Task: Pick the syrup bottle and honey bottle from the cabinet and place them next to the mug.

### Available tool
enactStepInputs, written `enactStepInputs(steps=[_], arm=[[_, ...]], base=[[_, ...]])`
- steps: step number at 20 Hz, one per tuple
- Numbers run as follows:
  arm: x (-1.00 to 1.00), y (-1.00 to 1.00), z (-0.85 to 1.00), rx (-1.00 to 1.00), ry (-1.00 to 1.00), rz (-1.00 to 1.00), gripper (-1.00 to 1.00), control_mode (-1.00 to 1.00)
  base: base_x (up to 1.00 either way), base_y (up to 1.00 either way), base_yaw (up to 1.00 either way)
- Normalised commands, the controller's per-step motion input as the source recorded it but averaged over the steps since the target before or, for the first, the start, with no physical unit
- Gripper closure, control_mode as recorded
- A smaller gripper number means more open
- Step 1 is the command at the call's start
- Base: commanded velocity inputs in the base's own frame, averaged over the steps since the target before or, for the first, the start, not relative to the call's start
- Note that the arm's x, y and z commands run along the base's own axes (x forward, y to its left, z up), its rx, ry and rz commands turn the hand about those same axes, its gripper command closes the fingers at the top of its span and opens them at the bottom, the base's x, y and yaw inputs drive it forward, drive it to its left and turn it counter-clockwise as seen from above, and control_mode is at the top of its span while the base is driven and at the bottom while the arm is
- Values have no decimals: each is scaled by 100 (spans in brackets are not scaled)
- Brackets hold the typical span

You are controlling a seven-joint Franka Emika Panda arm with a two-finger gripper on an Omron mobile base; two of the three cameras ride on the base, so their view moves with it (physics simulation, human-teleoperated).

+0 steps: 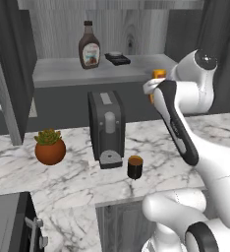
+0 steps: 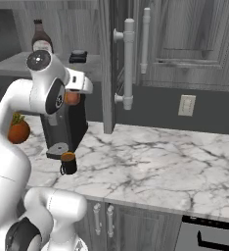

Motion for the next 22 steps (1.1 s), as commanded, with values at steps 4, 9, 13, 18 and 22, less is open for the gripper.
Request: enactStepInputs(steps=[4, 9, 13, 18, 22], arm=[[-3, 0, -56, -7, 1, 0, 100, -100], [0, 0, -68, -4, 2, 0, 100, -100], [0, 0, -62, -1, 1, 0, 100, -100], [0, -1, -54, 0, 0, 0, 100, -100], [0, -4, -47, 0, 0, 0, 100, -100]], base=[[0, 0, 0], [0, 0, 0], [0, 0, 0], [0, 0, 0], [0, 0, 0]])
